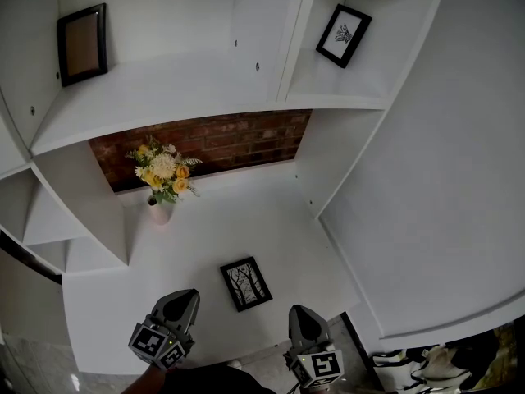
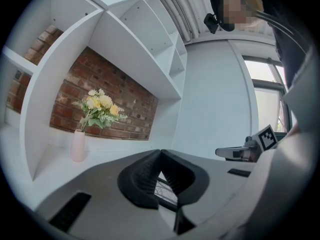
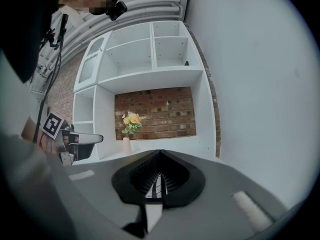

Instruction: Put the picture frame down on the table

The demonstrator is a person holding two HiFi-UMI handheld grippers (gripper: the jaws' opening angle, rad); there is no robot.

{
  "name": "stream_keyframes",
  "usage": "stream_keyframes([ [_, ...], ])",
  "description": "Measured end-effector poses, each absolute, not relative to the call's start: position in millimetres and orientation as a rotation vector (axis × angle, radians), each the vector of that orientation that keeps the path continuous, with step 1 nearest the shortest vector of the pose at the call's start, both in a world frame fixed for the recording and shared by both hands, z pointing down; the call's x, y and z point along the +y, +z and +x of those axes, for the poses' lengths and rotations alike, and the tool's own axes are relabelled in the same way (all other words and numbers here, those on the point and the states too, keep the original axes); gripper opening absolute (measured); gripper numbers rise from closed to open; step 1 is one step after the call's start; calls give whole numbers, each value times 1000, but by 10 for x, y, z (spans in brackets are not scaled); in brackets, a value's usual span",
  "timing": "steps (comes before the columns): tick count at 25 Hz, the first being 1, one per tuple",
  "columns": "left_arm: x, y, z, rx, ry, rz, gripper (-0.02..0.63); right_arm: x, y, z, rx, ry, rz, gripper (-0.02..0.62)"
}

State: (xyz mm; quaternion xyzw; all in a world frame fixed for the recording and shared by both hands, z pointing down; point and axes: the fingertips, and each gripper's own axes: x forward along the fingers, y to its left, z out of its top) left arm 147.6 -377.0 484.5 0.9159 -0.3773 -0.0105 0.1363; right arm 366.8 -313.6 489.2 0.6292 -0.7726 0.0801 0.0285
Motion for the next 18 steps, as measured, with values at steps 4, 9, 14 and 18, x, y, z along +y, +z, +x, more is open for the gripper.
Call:
stream_keyframes([
  [4,-3733,4824,1500,-1082,-34,2654,5,-3117,4817,3650,-2400,235,1944,2],
  [9,-3700,4823,1533,-1072,-36,2661,5,-3067,4840,3628,-2401,237,1935,3],
  [14,-3687,4819,1542,-1067,-36,2669,5,-3040,4842,3610,-2406,252,1934,2],
  [18,-3674,4805,1536,-1065,-38,2675,5,-3023,4832,3610,-2405,251,1940,3],
])
